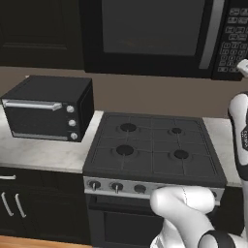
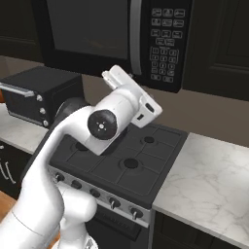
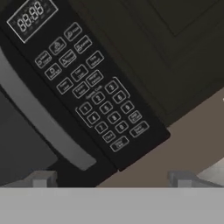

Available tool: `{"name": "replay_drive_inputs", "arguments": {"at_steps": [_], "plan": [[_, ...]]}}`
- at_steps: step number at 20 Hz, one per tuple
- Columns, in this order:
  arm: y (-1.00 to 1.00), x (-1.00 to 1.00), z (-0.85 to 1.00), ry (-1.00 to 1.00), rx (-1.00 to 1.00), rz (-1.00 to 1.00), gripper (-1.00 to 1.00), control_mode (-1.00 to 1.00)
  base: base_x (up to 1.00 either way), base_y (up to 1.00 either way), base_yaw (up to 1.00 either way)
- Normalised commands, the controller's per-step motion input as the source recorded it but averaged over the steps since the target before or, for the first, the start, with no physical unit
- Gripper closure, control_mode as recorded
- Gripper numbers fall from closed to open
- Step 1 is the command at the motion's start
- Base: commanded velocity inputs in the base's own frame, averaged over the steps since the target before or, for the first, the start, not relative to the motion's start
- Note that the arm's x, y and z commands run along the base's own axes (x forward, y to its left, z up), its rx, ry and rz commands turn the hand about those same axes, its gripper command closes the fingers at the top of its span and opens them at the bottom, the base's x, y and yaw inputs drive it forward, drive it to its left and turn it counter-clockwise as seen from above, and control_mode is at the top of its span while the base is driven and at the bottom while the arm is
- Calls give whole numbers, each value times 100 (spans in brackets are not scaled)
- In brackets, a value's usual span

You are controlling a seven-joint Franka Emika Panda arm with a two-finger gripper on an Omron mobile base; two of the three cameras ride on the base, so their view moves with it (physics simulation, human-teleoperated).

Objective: Place the bowl containing the mushroom and carrot in the microwave. Close the microwave door and press the start button to microwave the meal.

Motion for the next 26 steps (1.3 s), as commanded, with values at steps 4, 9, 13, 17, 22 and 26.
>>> {"name": "replay_drive_inputs", "arguments": {"at_steps": [4, 9, 13, 17, 22, 26], "plan": [[-50, 0, 5, 0, 31, 0, -100, -100, 0, 0, 0], [-37, 0, -1, 5, 33, 0, -100, -100, 0, 0, 0], [-2, 0, -1, 14, 23, 0, -100, -100, 0, 0, 0], [29, 0, -5, 5, 2, 1, -100, -100, 0, 0, 0], [38, 1, -15, -1, 0, 2, 100, -100, 0, 0, 0], [32, 10, -25, -4, 0, 2, 100, -100, 0, 0, 0]]}}
